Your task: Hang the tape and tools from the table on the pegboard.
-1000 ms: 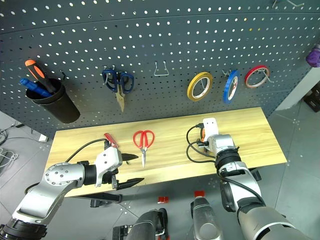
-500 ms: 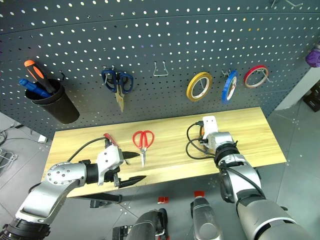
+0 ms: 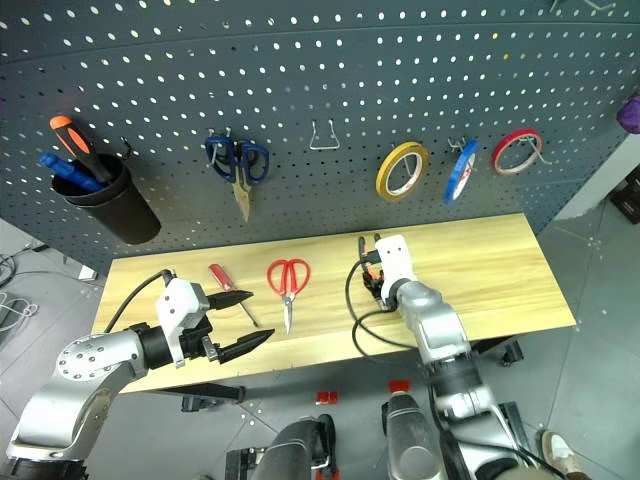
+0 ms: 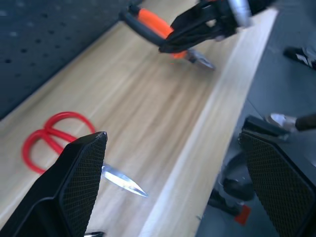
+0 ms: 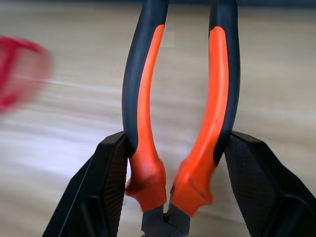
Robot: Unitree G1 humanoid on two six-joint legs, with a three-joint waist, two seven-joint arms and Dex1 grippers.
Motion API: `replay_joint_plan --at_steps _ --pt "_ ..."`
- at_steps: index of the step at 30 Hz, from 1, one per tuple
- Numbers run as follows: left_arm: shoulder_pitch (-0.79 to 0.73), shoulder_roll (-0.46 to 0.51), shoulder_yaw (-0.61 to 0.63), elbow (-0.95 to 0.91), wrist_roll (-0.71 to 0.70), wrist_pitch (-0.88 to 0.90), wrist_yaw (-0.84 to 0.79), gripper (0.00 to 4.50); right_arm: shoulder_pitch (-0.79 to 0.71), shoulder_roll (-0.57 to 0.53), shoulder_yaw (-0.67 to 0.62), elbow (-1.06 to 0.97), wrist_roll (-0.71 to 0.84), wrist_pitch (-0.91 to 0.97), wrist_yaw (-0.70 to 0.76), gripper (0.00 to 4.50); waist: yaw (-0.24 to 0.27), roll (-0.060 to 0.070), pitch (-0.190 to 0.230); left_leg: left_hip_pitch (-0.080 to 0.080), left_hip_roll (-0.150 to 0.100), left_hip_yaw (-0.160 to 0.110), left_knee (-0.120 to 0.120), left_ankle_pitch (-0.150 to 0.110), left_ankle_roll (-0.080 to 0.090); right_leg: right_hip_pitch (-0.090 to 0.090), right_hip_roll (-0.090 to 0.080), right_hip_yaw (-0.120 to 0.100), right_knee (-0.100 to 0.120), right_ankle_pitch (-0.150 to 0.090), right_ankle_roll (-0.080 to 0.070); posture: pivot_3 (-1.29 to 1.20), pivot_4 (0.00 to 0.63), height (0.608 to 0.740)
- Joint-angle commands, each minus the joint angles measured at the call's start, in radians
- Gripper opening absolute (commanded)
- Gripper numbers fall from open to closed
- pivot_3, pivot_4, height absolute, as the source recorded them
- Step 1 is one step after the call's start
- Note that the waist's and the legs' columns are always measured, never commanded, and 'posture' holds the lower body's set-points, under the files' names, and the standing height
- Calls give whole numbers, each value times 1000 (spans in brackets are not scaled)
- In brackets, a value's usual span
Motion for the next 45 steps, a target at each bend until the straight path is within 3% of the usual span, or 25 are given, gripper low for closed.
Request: replay_joint_plan --at_steps 1,5,9,16,23,33,42,45 --pt "8 -2 94 -80 -81 23 17 4500 -5 29 48 -303 -3 -165 2 2667 -1 0 3 0 0 0 0 0 0 0 0 0 0 0 0 -275 305 740" --pt "-19 -1 141 -117 -159 105 60 4500 -161 73 45 -272 -46 -330 -43 2667 -3 -2 6 1 1 0 -1 1 -2 -1 1 0 1 0 0 -271 306 740" --pt "-120 19 116 -159 -205 213 113 4500 -409 95 2 -11 -85 -582 -89 2667 -3 -6 14 1 1 0 0 2 -3 -2 2 0 4 0 0 -257 306 740" --pt "-351 -52 58 -144 -158 272 293 4500 -655 107 -43 395 -117 -891 -151 2667 3 -11 20 0 1 1 0 3 -5 -2 2 0 3 0 -1 -228 308 740" --pt "-381 -91 -12 -145 -87 261 356 4500 -790 91 -52 766 -178 -1146 -218 2667 -6 -12 21 -2 2 4 -2 5 -8 -8 2 0 5 1 -1 -206 311 740" --pt "-368 -134 -22 -135 -55 239 383 4500 -805 58 -18 1092 -289 -1284 -303 2666 6 -14 26 -5 3 5 0 6 -10 -10 2 -1 5 1 -1 -194 314 740" --pt "-323 -184 -19 -111 15 251 481 4500 -705 68 -74 998 -189 -1142 -189 2666 19 -14 27 -5 8 6 1 6 -11 -10 7 0 5 2 -3 -211 313 740" --pt "-302 -205 -24 -108 25 249 504 4500 -644 69 -77 890 -160 -1041 -131 3614 27 -14 27 -5 9 5 1 7 -12 -10 8 -1 6 3 -5 -211 313 740"
